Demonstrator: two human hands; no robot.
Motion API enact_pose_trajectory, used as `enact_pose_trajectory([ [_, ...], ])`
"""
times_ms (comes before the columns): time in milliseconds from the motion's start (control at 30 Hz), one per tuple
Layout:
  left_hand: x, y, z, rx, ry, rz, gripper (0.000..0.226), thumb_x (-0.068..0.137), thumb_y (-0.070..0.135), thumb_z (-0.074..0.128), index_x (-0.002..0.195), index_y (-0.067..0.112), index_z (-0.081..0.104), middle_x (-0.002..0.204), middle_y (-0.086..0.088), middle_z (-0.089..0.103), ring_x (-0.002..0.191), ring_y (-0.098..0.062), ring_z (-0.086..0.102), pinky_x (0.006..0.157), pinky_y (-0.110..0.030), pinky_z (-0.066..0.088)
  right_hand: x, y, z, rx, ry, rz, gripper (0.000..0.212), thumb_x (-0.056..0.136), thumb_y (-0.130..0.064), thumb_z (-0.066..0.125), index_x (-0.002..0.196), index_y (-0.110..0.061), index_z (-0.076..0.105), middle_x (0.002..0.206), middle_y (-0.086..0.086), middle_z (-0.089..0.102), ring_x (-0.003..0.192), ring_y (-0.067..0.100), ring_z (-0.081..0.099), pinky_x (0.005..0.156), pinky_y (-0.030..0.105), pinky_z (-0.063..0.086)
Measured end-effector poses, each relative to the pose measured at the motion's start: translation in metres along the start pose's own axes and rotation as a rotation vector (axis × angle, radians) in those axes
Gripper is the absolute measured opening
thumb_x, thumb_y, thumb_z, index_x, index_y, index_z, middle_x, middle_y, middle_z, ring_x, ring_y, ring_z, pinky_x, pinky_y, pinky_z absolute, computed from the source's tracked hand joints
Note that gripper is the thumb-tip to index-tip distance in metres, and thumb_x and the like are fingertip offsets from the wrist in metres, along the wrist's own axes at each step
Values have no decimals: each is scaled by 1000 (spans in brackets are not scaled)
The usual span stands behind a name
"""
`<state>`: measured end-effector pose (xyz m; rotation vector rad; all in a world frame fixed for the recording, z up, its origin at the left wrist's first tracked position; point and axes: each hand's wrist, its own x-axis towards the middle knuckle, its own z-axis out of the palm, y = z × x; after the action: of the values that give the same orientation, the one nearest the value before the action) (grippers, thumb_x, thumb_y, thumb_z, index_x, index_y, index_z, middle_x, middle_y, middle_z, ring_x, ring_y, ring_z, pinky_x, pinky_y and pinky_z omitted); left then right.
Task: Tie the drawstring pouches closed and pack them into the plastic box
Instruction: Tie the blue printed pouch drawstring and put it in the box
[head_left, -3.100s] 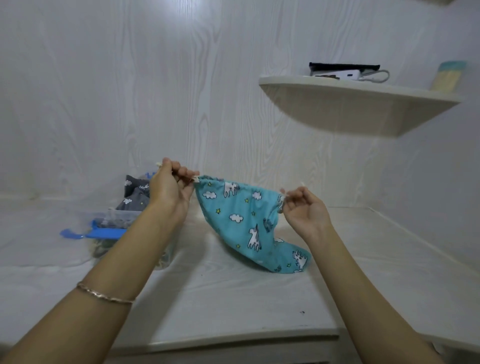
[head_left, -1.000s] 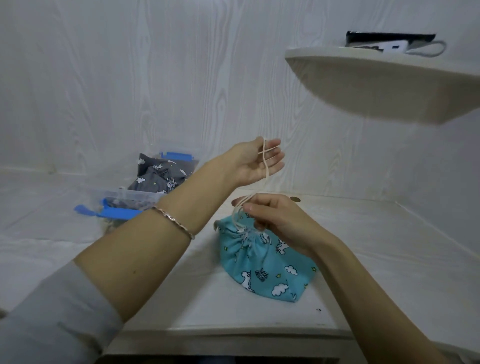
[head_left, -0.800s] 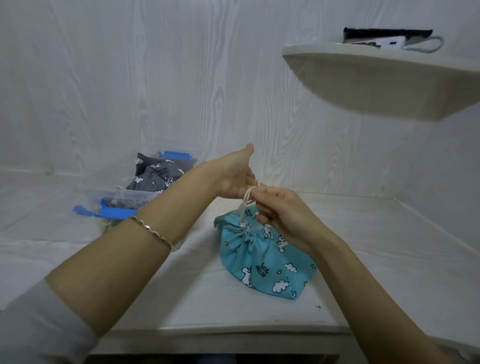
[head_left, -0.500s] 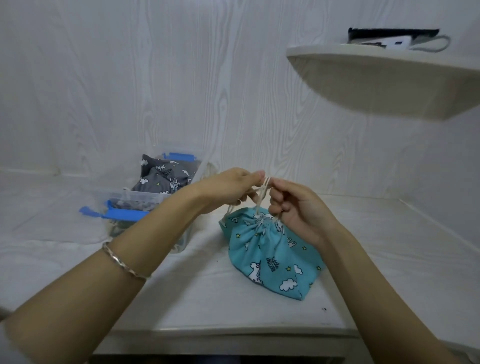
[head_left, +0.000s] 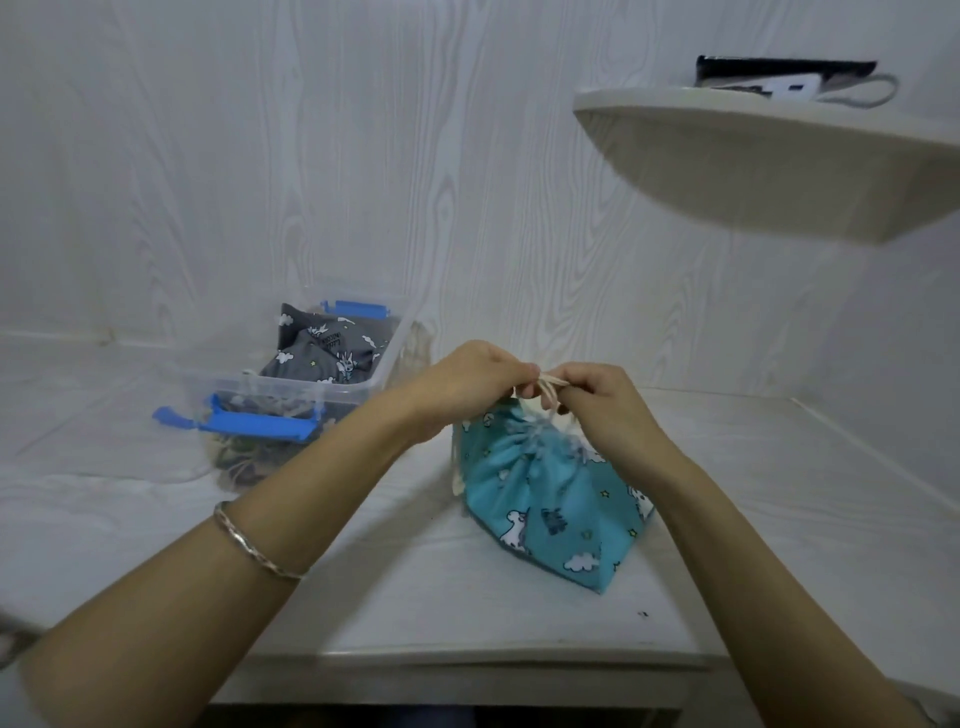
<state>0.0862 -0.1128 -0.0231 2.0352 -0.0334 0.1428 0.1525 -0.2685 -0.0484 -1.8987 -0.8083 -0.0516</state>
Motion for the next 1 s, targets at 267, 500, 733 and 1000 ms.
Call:
enact_pose_trajectory([
  [267,-1,1,2,159,132,53,43,96,33,52,57,17,57,53,3,51,51,-11,38,54,-26,31,3,-3,-2,729,-206,167,21,83,-14,65,101,-7,58,79,8,61,54,13,55,58,22,50],
  [500,-16,-2,-19,117,-31,-110,36,95,35,55,69,18,73,53,10,55,50,-9,33,47,-20,24,12,-4,4,1204,0,416,40,99,-38,47,85,-7,69,86,7,71,80,20,70,84,36,55],
  [733,-23,-5,-40,360,248,-9,28,98,27,52,82,15,73,76,6,62,59,-3,47,49,-9,36,7,21,4,1070,28,592,36,102,-32,44,93,-2,62,52,-5,30,41,6,28,38,15,28],
  [1000,-23,13,-21,765,16,92,19,93,36,57,90,25,72,75,9,50,73,-9,47,68,-28,39,2,7,-8,-157,-279,296,16,88,-23,69,101,-18,77,52,-6,46,46,8,32,45,22,26],
])
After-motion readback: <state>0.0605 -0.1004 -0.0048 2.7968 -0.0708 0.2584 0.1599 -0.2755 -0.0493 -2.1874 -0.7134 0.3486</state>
